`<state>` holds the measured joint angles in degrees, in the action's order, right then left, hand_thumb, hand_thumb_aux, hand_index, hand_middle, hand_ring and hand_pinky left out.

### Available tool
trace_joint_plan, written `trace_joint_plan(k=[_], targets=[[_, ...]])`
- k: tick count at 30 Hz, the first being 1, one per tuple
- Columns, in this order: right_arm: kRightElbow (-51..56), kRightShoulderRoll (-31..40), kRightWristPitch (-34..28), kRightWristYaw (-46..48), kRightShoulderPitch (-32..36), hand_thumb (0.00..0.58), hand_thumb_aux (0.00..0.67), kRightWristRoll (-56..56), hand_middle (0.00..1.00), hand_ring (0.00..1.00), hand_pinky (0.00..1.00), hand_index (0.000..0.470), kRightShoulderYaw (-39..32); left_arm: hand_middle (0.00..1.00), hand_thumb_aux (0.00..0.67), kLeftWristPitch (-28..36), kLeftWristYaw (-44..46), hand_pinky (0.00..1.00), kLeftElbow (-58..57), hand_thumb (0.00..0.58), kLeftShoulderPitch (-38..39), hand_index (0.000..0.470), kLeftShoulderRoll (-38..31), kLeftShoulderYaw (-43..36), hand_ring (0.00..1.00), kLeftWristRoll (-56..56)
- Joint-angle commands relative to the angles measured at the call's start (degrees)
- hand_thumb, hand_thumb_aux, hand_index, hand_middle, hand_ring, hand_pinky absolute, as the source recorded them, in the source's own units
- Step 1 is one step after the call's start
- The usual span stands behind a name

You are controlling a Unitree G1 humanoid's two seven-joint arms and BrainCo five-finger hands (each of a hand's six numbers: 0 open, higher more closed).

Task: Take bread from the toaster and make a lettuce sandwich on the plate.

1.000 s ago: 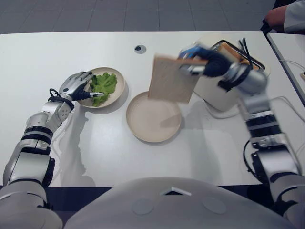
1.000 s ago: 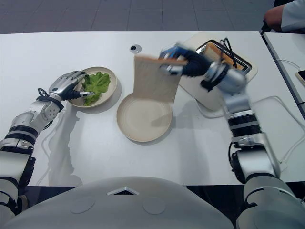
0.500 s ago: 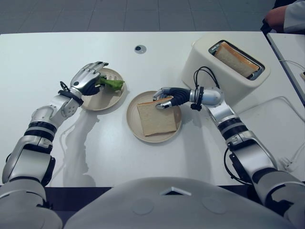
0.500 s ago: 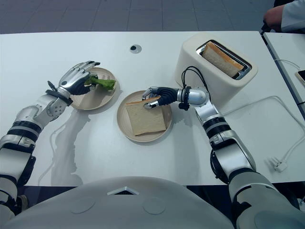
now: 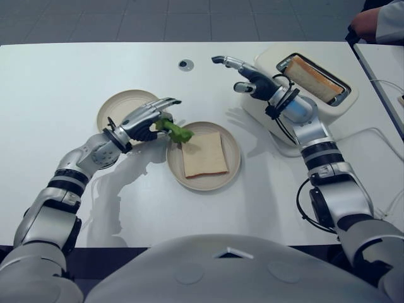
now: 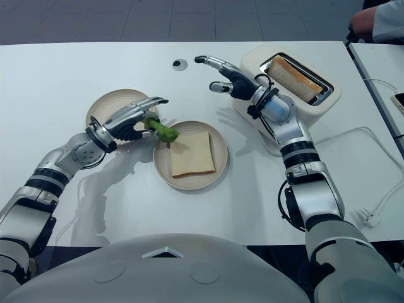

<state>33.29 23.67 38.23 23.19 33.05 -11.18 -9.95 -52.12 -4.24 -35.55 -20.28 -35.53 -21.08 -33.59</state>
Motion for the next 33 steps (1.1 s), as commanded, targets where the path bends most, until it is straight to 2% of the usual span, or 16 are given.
trace_joint_plan(k=[1,2,3,4,14,19,20,21,22,23,33], targets=[[-2.92,-0.56,-1.52,-0.51,0.64,0.0,0.0,3.45,0.0,0.0,0.0,0.0,2.7,0.0,0.67,-0.45,2.59,0.0,1.01,0.58,0.06,0.47,3.42,-2.75,0.0,-1.19],[-3.62,-0.6,-1.83,-0.11,0.47,0.0,0.0,4.04,0.0,0.0,0.0,0.0,2.85,0.0,0.468,-0.25,3.23,0.0,0.98,0.527,0.01,0.328,4.22,-3.45,0.0,-1.62],[-4.23,-0.59,-2.04,0.23,0.24,0.0,0.0,4.39,0.0,0.0,0.0,0.0,2.91,0.0,0.189,-0.25,4.05,0.0,0.83,0.281,0.04,0.133,4.89,-4.0,0.0,-1.61],[-4.65,-0.63,-2.17,0.49,0.05,0.0,0.0,4.58,0.0,0.0,0.0,0.0,2.84,0.0,0.0,-0.36,4.55,0.0,0.65,0.0,0.07,0.0,5.26,-4.3,0.0,-1.52],[-5.93,-0.46,-2.63,1.86,-0.56,0.0,0.0,5.02,0.0,0.0,0.0,0.0,2.79,0.0,0.0,-4.37,4.76,0.0,3.12,0.0,0.62,0.0,7.35,-2.8,0.0,1.55],[-6.07,-0.4,-2.47,2.57,-0.7,0.0,0.0,5.08,0.0,0.0,0.0,0.0,2.7,0.0,0.0,-3.27,4.45,0.0,3.03,0.0,0.65,0.0,6.41,-1.82,0.0,0.21],[-6.08,-0.38,-2.44,2.68,-0.73,0.0,0.0,5.05,0.0,0.0,0.0,0.0,2.68,0.0,0.042,-3.03,4.62,0.0,3.11,0.071,0.69,0.029,6.12,-1.69,0.0,0.07],[-6.08,-0.37,-2.41,2.79,-0.74,0.0,0.0,5.03,0.0,0.0,0.0,0.0,2.66,0.0,0.36,-2.56,4.48,0.0,2.82,0.456,0.57,0.253,6.0,-1.83,0.0,-0.8],[-6.12,-0.36,-2.36,2.9,-0.78,0.0,0.0,5.0,0.0,0.0,0.0,0.0,2.64,0.0,0.52,-1.99,4.27,0.0,2.4,0.551,0.38,0.365,6.01,-2.16,0.0,-1.92],[-6.21,-0.37,-2.32,3.02,-0.86,0.0,0.0,4.99,0.0,0.0,0.0,0.0,2.61,0.0,0.67,-1.54,3.97,0.0,2.08,0.58,0.2,0.47,6.05,-2.43,0.0,-2.93],[-6.85,-0.44,-2.28,4.01,-1.14,0.0,0.0,4.88,0.0,0.0,0.0,0.0,2.42,0.0,0.67,-1.61,1.27,0.0,2.71,0.58,-0.44,0.47,5.92,-2.22,0.0,-6.09]])
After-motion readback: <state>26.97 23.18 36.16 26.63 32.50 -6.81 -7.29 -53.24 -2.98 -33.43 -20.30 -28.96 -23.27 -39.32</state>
